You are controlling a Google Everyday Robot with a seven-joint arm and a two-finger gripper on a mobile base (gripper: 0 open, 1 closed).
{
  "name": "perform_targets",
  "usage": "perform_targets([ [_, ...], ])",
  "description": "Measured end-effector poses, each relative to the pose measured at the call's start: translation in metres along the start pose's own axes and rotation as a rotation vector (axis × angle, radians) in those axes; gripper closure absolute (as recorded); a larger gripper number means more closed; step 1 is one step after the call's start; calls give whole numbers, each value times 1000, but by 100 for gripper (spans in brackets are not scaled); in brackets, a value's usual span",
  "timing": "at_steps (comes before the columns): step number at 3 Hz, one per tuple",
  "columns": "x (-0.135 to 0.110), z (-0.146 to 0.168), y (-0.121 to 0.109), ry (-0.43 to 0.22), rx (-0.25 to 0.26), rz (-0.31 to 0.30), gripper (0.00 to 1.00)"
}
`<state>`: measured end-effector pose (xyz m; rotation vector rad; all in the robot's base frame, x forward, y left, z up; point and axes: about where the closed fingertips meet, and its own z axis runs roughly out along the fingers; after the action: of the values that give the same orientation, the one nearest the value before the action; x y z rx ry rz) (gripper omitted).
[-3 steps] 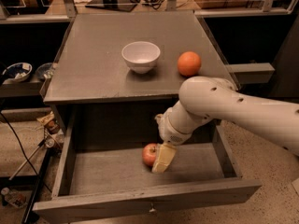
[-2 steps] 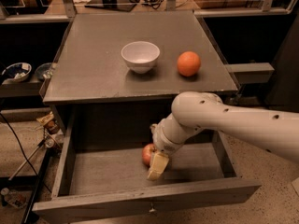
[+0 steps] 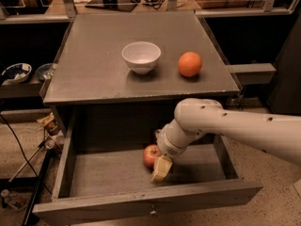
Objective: Pick apple from top drawer and place on counter
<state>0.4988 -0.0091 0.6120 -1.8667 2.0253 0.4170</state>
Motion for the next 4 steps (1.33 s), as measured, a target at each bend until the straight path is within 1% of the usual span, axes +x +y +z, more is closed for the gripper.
perform_targets([
  [1,0,0,0,0,0,0,0],
  [2,0,0,0,0,0,0,19],
  [4,0,0,0,0,0,0,65],
])
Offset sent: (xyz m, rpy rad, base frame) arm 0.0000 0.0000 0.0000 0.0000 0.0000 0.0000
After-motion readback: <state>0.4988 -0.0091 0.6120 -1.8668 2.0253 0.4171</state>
